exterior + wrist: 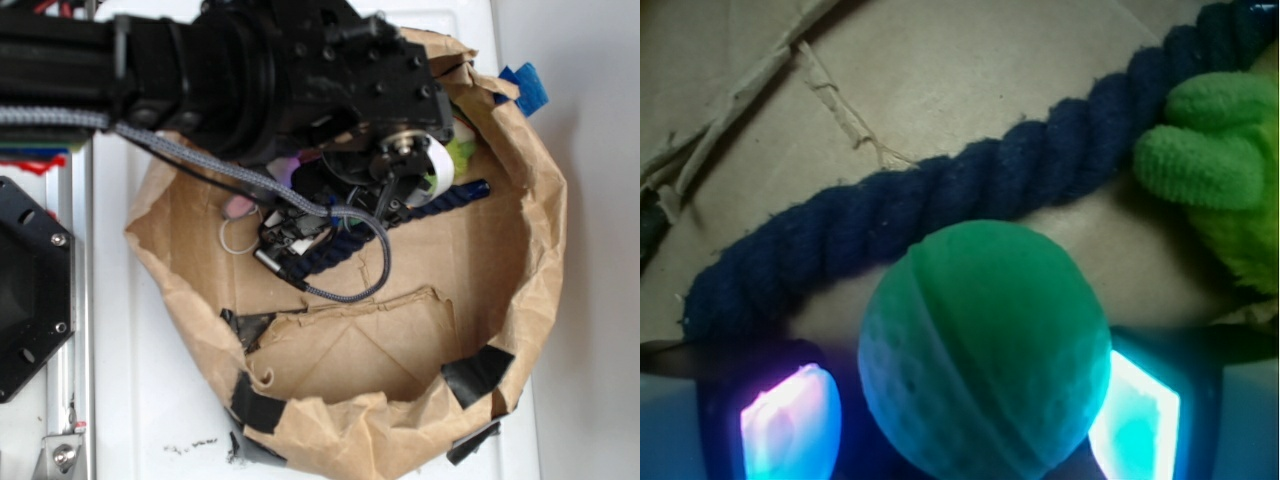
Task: Grab the green ball.
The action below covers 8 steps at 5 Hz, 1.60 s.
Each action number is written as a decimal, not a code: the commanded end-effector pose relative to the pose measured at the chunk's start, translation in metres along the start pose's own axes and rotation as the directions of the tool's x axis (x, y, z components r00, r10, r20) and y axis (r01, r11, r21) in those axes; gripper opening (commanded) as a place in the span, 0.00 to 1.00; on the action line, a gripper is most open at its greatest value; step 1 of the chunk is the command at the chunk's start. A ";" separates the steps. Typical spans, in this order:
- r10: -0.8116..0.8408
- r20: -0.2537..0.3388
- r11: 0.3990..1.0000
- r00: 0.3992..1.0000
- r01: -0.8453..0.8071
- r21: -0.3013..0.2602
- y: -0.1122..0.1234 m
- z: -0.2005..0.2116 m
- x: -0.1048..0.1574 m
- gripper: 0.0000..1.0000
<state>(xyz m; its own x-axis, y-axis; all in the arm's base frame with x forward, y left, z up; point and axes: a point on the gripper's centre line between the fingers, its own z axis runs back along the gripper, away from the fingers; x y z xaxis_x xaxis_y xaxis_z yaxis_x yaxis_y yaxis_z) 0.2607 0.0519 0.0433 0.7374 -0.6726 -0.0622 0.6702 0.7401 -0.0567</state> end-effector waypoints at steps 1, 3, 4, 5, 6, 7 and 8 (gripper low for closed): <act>0.004 0.047 0.998 0.999 -0.007 0.062 0.004 0.019 0.010 1.00; 0.065 0.076 0.998 0.995 -0.066 0.010 0.008 0.010 0.024 1.00; 0.069 0.059 0.997 0.996 -0.070 0.019 0.010 0.001 0.032 1.00; 0.063 0.053 0.998 0.997 -0.064 0.028 0.010 -0.003 0.032 1.00; 0.070 0.067 0.997 0.995 -0.072 0.026 0.010 -0.002 0.031 0.00; 0.066 0.070 0.997 0.995 -0.068 0.031 0.010 -0.001 0.029 0.00; 0.067 0.068 0.997 0.995 -0.069 0.036 0.010 0.000 0.029 0.00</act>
<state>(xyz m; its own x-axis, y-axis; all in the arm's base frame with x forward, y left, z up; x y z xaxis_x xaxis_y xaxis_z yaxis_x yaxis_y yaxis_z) 0.2848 0.0510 0.0298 0.7961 -0.6046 -0.0278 0.6030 0.7962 -0.0492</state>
